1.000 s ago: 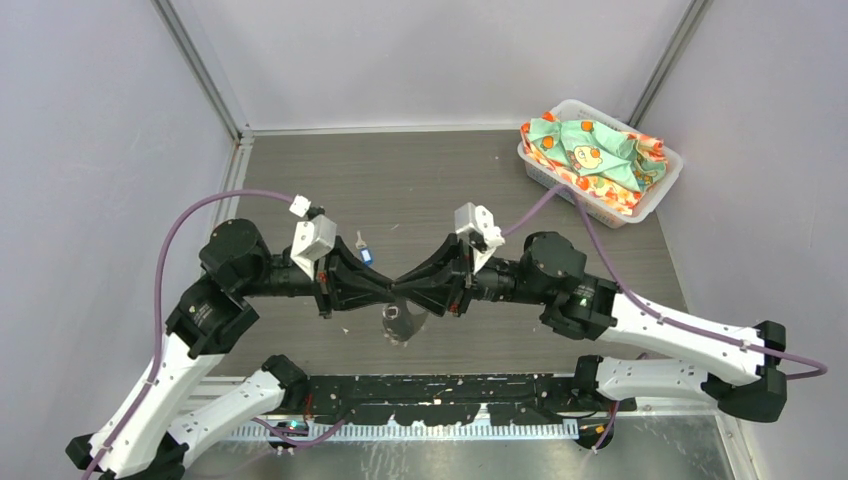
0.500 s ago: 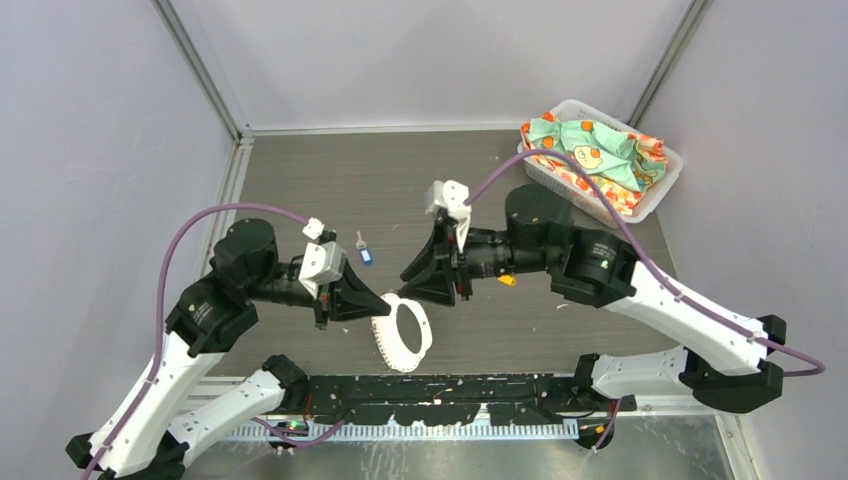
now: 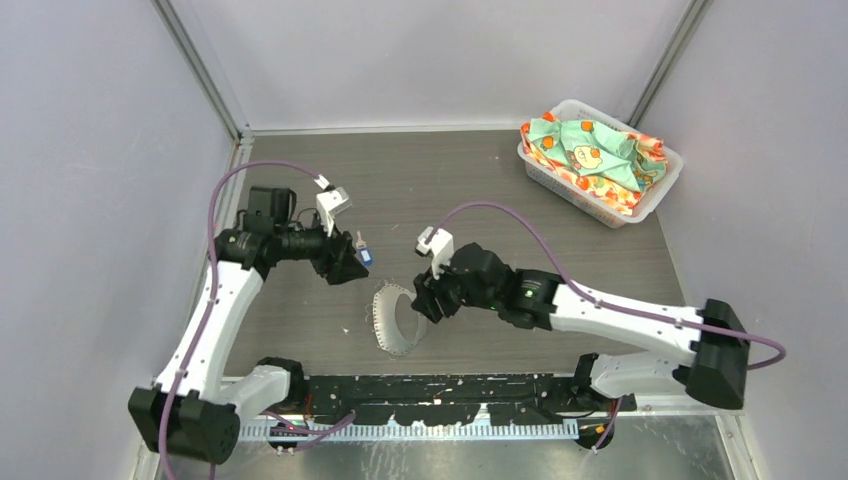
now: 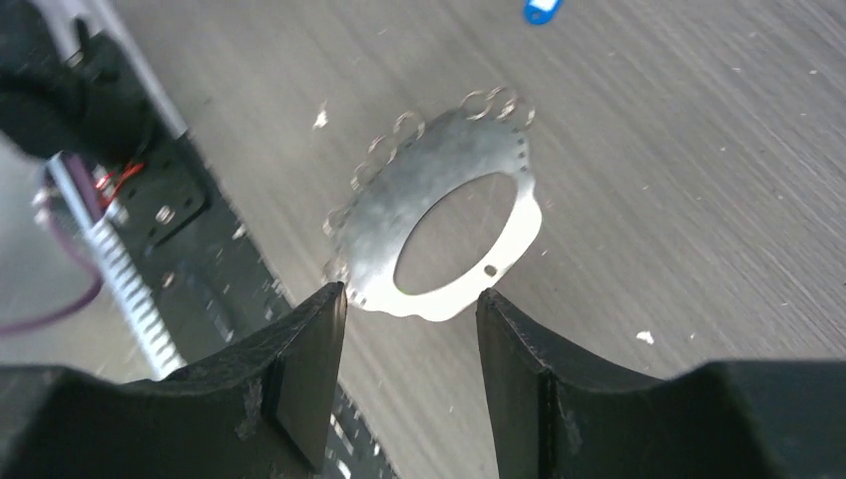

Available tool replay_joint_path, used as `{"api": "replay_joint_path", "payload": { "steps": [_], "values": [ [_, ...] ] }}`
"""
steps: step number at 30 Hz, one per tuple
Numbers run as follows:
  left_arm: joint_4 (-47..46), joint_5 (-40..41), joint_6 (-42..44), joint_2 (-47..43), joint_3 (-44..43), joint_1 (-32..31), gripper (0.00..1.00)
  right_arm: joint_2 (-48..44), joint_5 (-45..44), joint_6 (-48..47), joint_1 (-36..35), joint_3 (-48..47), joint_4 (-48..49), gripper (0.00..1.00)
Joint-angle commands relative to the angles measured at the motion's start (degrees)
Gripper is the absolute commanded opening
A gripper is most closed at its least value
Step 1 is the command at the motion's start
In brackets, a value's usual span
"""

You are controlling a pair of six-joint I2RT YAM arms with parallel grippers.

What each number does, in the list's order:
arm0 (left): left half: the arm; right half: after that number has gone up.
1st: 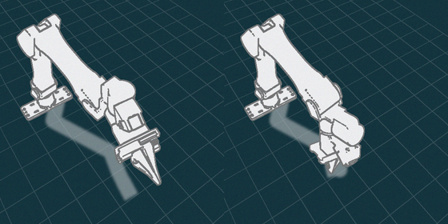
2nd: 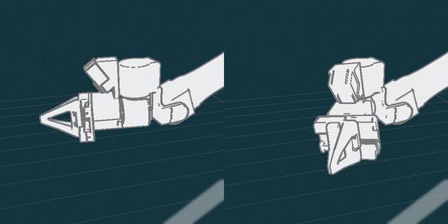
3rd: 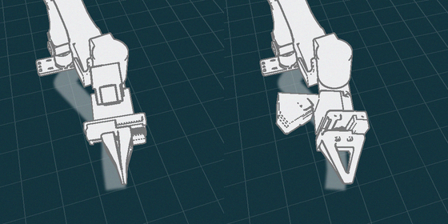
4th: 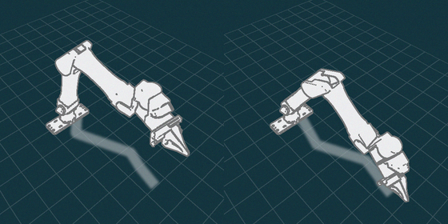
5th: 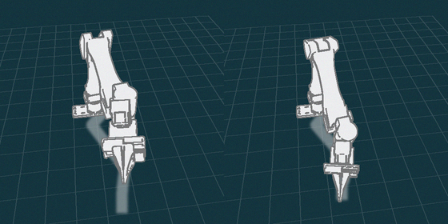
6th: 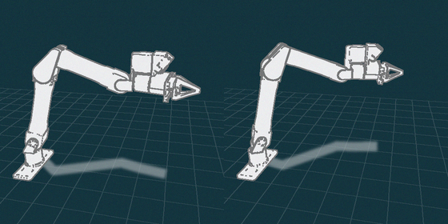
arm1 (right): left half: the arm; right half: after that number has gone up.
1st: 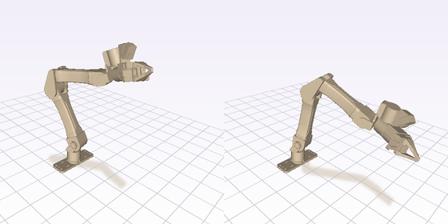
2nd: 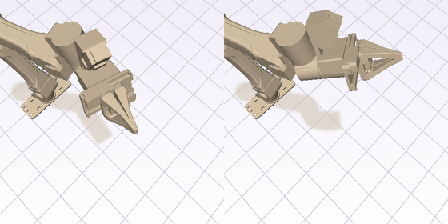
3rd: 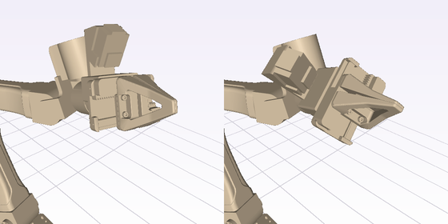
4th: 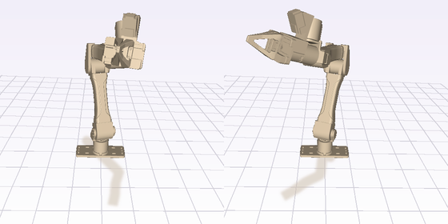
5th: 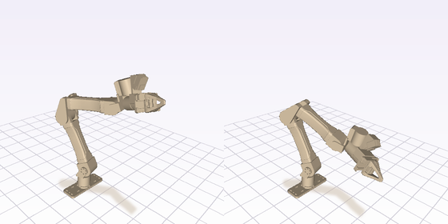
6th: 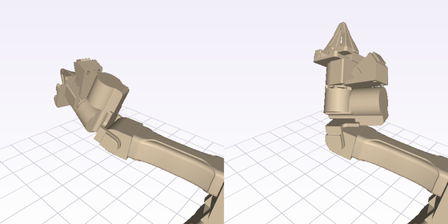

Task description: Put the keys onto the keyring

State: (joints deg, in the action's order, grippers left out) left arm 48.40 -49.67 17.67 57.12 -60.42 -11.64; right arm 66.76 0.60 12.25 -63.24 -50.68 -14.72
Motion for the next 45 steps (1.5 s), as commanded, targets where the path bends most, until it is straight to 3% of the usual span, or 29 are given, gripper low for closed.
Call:
{"api": "replay_joint_path", "payload": {
  "steps": [1,5,9,19,21,26,45],
  "values": [
    [7.47,-1.35,10.68,1.26,-0.3,2.68,0.68,8.88,-9.8,5.23,2.5,-6.76,7.72,0.55],
    [6.76,0.18,9.06,0.67,0.89,3.18,0.68,18.71,-7.56,9.88,5.41,-14.05,6.24,0.53],
    [4.61,2.25,5.58,0.45,1.13,3.36,0.68,27.5,1.34,11.99,9.58,-15.81,9.21,0.49],
    [1.67,5.76,-0.07,0.8,1.46,3.38,0.67,41.66,18.41,9.39,15.13,-21.1,13.38,0.45],
    [1.76,5.98,-0.05,0.63,1.62,3.38,0.71,43.24,20.15,9.08,15.35,-22.63,12.54,0.45],
    [1.91,6.43,-0.22,0.41,1.62,3.38,0.87,47.48,20.7,7.4,15.43,-26.78,9.03,0.45],
    [3.7,5.03,-0.34,0.53,0.48,2.72,0.83,50.24,18.83,4.99,15.58,-27.47,5.86,0.34]
  ]
}}
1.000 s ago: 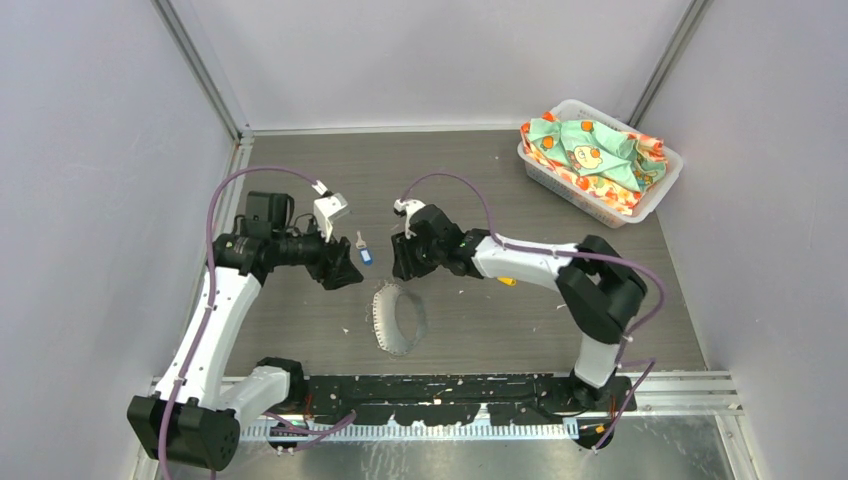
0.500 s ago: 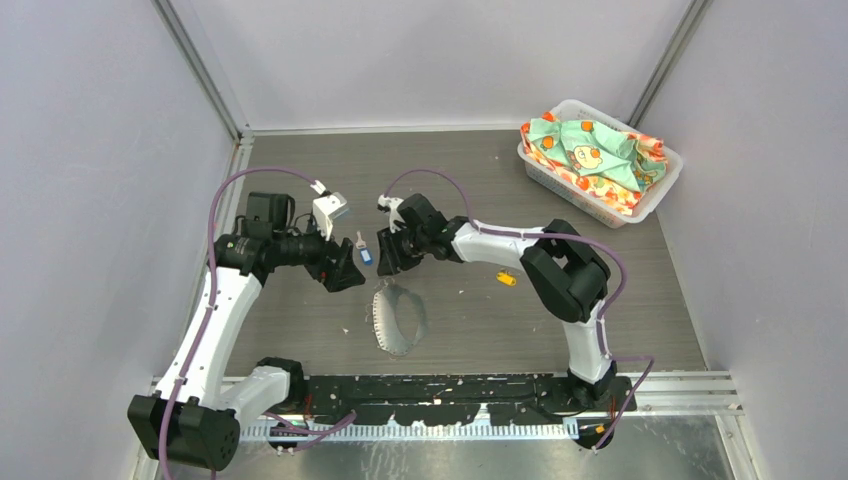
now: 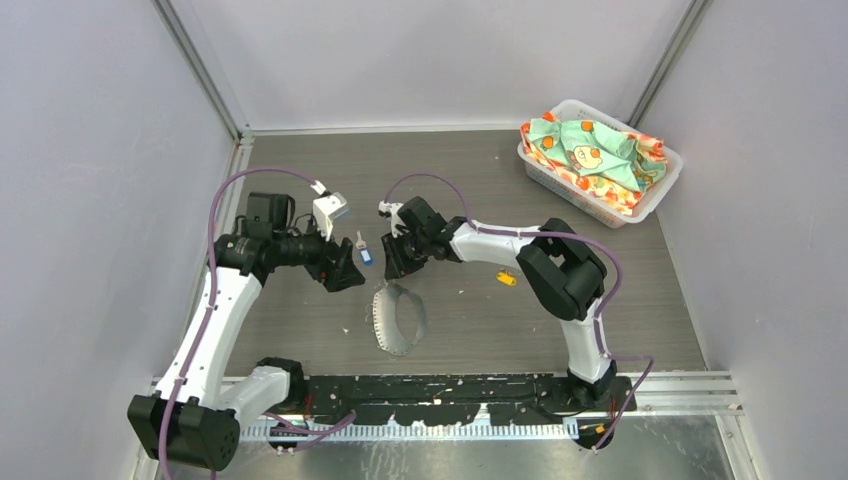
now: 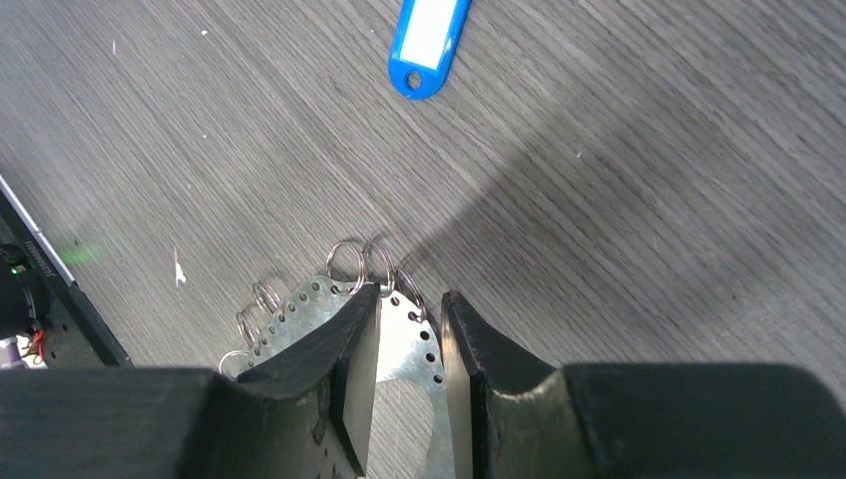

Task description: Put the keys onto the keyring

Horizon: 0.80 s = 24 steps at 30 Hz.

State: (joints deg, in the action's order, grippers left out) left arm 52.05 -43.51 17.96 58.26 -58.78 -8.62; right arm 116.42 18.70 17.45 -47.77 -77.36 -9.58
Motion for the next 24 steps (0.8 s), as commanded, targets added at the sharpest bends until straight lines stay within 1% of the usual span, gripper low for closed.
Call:
{"api": "replay_joint_path", "payload": {
  "steps": [1,10,14,17,18,21,24],
  "values": [
    [0.14,-1.14,-0.63,-0.56,-1.35,-0.34,0.83,0.89,1.18,0.0,0.08,-0.86,0.74,0.33],
    [0.85,-1.87,-0.59,-0.26,-2.22,-0.64,0.8,2.89,2.57,0.4,0.03,-1.13,0.45,0.28],
    [0.87,-2.02,-0.55,-0.1,-2.39,-0.78,0.79,2.98,3.49,0.62,0.07,-1.66,1.05,0.16],
    [0.86,-1.85,-0.52,-0.07,-2.43,-0.87,0.79,2.71,4.67,0.68,0.09,-1.88,2.1,0.02],
    [0.86,-1.85,-0.61,-0.07,-2.47,-0.87,0.79,2.32,5.2,0.69,0.05,-1.72,2.68,0.01],
    [0.67,-1.44,-1.13,-0.15,-2.74,-0.87,0.78,-0.44,6.68,0.28,0.04,-0.19,5.87,0.01],
    [0.34,-1.69,-1.89,-0.33,-3.46,-0.91,0.75,-7.9,7.4,-1.24,0.07,5.25,15.19,0.01]
  ]
}}
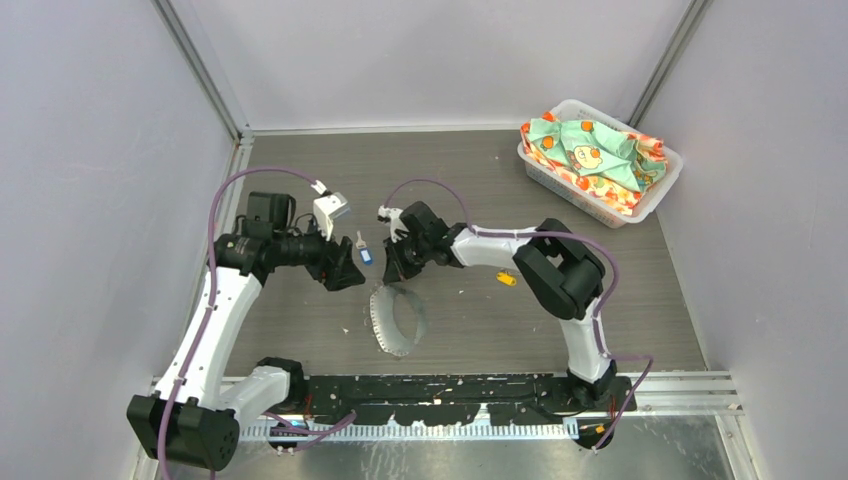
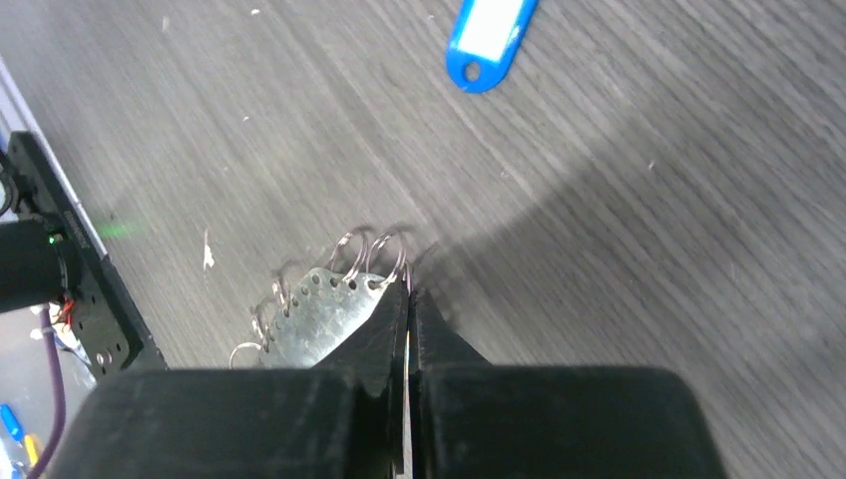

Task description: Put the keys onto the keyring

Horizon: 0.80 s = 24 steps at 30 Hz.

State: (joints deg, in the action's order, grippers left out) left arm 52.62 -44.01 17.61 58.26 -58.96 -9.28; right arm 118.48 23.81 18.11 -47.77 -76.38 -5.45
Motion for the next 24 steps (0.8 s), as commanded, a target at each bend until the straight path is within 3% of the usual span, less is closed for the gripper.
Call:
{"api": "replay_joint_path", "payload": {
  "steps": [1,7,10,12,21,24],
  "values": [
    [-0.36,-1.43,-1.72,-0.42,-3.8,-0.15,0.74,-14.34,2.89,-2.86,0.09,6.41,14.44,0.01],
    [0.49,2.17,3.52,-1.35,-9.47,0.46,0.65,-31.43,9.59,-5.1,-0.02,13.6,20.63,0.01],
    [-3.88,7.75,4.85,-2.05,-8.98,0.66,0.57,-37.65,13.67,-3.74,-0.04,14.88,21.28,0.01],
    [-6.14,7.23,5.29,-2.03,-8.04,0.66,0.56,-40.7,16.0,-2.83,-0.17,15.07,21.85,0.01],
    [-3.95,-20.3,6.2,-4.36,-10.38,-0.02,0.61,-48.63,19.0,-5.52,-1.42,12.52,18.06,0.01],
    [-6.78,-26.19,3.29,-7.64,-8.51,-1.7,0.61,-50.45,18.65,-4.06,-1.62,13.14,20.15,0.01]
  ]
}}
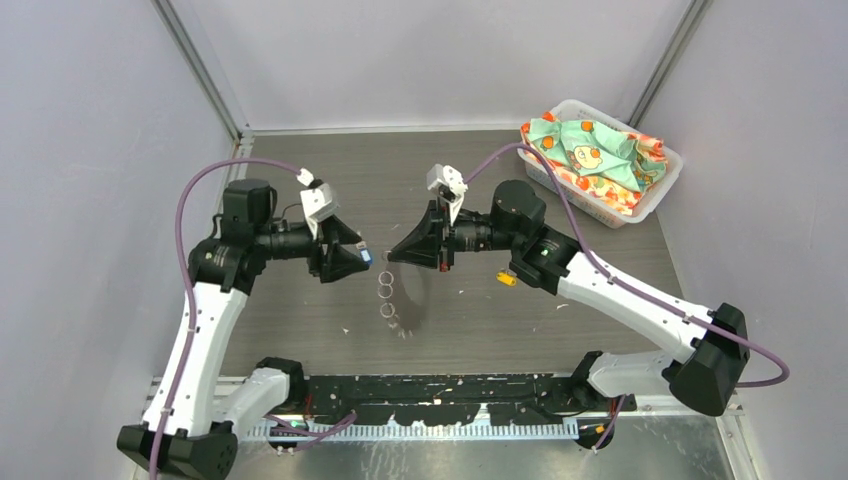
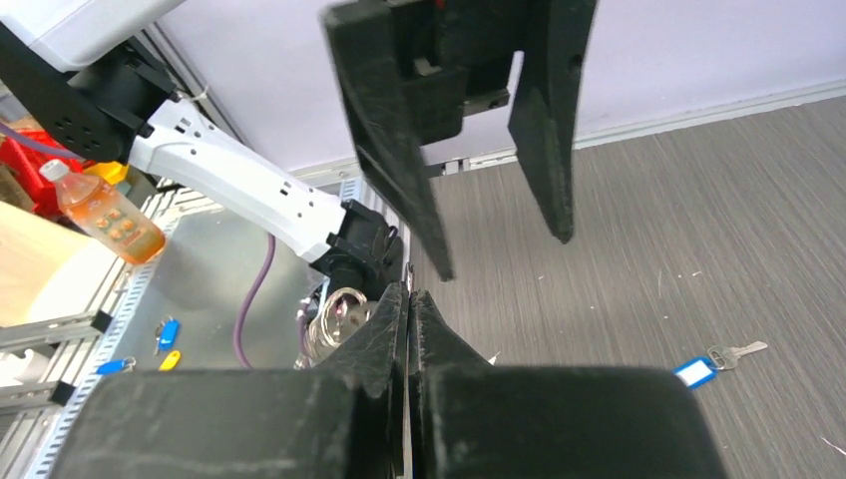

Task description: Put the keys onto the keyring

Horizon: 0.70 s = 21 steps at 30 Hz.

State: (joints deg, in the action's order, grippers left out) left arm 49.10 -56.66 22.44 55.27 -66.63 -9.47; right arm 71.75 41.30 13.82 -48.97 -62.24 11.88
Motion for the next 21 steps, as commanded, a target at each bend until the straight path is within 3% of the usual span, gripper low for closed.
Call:
{"api": "replay_joint_path", "payload": {
  "steps": [1,6,12,21],
  "values": [
    [-5.9,-14.9,-5.45,-6.28,0.63,-2.1,0.61,-4.07,0.84,1.15,-0.77,-0.46,4.26,0.01],
    [-19.59,-16.24,-20.4,-13.91,7.44,-4.53,0.63,-6.38,-1.65,5.4,-2.84,2.64,11.66,0.01],
    [-25.73,-12.8,-23.96,-16.15,9.24,-4.94,0.65,-6.51,-2.15,9.02,-5.26,4.69,17.78,0.01],
    [-30.65,-16.87,-28.45,-15.62,8.99,-4.94,0.6,-5.08,-0.61,13.67,-5.67,5.89,24.57,0.01]
  ]
}}
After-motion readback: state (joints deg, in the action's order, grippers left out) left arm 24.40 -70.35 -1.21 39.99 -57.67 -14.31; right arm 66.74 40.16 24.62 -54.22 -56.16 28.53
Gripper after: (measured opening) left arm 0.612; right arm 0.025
